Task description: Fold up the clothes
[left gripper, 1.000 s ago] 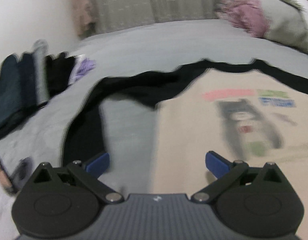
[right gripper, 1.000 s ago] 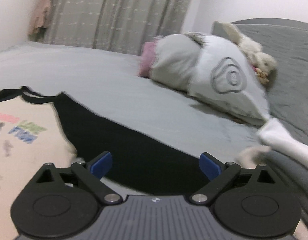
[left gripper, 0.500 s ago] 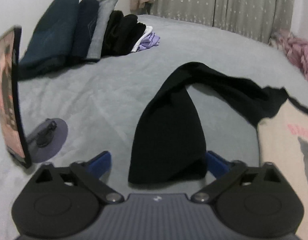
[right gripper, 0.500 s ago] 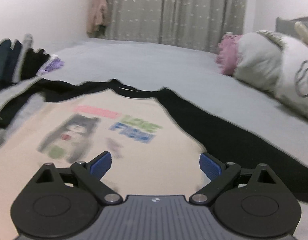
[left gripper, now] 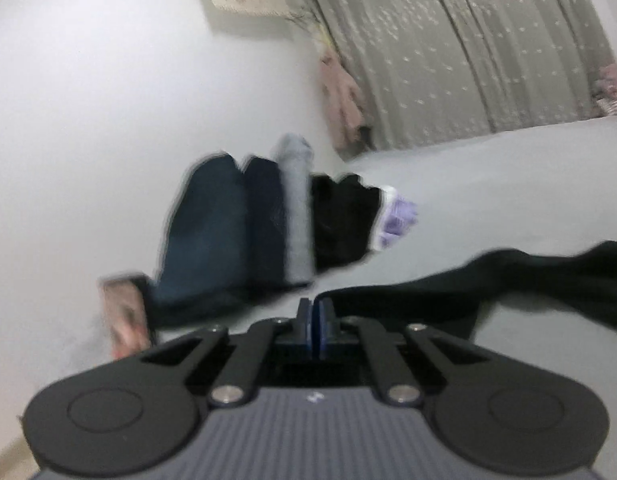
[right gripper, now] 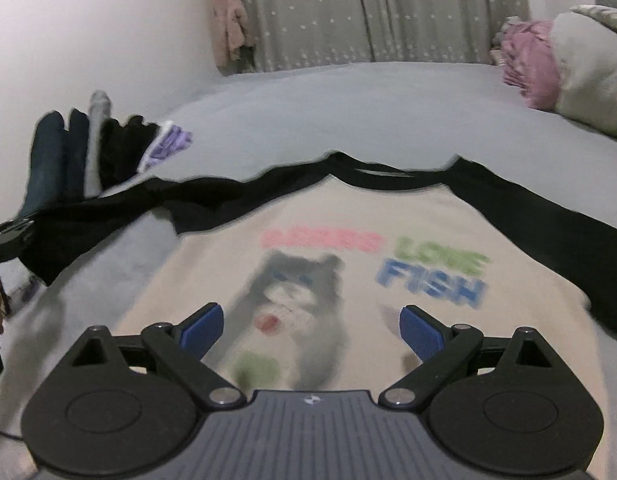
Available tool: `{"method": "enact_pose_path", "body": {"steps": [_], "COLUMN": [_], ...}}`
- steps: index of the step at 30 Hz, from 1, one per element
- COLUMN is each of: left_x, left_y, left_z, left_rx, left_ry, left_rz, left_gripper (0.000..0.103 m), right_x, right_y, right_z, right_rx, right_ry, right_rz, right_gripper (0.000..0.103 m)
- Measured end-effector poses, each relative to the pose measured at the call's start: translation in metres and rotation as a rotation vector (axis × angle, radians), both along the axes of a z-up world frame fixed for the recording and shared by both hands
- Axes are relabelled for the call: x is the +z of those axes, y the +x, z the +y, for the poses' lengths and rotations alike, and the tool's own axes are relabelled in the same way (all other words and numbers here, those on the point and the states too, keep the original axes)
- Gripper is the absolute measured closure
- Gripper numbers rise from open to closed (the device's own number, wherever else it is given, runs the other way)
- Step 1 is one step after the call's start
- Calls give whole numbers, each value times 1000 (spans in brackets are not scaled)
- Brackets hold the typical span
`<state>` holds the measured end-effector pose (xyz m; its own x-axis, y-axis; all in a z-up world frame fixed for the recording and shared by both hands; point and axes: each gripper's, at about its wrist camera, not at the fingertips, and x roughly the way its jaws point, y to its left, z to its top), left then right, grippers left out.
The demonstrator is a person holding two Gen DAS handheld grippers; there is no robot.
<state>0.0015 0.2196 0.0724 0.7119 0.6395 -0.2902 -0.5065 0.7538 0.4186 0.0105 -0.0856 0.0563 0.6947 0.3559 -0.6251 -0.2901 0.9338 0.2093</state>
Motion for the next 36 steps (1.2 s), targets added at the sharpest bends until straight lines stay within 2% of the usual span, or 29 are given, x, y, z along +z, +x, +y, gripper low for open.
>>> {"method": "enact_pose_path", "body": {"steps": [2,4,5,7,9,11,13,15,18,19,23,26,28,29,30,33,36], "left_x": [-7,-16,-16,-15,-11,-9,-13,-16,-21,-21,-26,-27,-29,-30,-32,-34,-36], "left_y": [3,5,5,0,-4,-5,-3,-1,7,8,17,22,22,22,22,26,29], "left_z": [1,0,0,0,3,6,8,9,24,29,46,54,59,61,63,64,66], "left_rx": [6,-24,-26,-56,-73,-93,-102,-111,-96,-90,-55,-32,-5,5,10,15,20], "left_ry": [-24,-99,-101,-146,-202,-263,-310,-357,-454,-495,-560,-592,-629,-648,-674,-680,-687], "left_rz": [53,126,130,127,111,108,126,143,142,138,127,118,97,87,80,82,84], "left_gripper": [83,56,51,32,31,31,31,31,31,30,29,29,29,29,29,25,22], "right_x": [5,8,10,12,14,16,16,15,13,11,0,-8,-8,-8,-7,-8,-17], "right_y": [8,16,21,30,36,43,50,61,74,81,96,100,105,109,112,122,126], "right_z": [13,25,32,47,60,79,96,121,153,171,215,242,258,268,274,294,306], "right_rx": [25,48,64,97,127,176,225,312,437,505,693,864,940,965,975,1003,1031], "right_ry": [-11,-22,-28,-42,-62,-109,-162,-222,-278,-324,-420,-445,-431,-413,-401,-368,-402], "right_rz": [-13,-22,-26,-36,-60,-120,-159,-191,-237,-271,-357,-389,-380,-366,-358,-351,-346], "right_gripper": [8,8,8,8,8,12,37,43,47,49,54,65,81,84,86,86,86]}}
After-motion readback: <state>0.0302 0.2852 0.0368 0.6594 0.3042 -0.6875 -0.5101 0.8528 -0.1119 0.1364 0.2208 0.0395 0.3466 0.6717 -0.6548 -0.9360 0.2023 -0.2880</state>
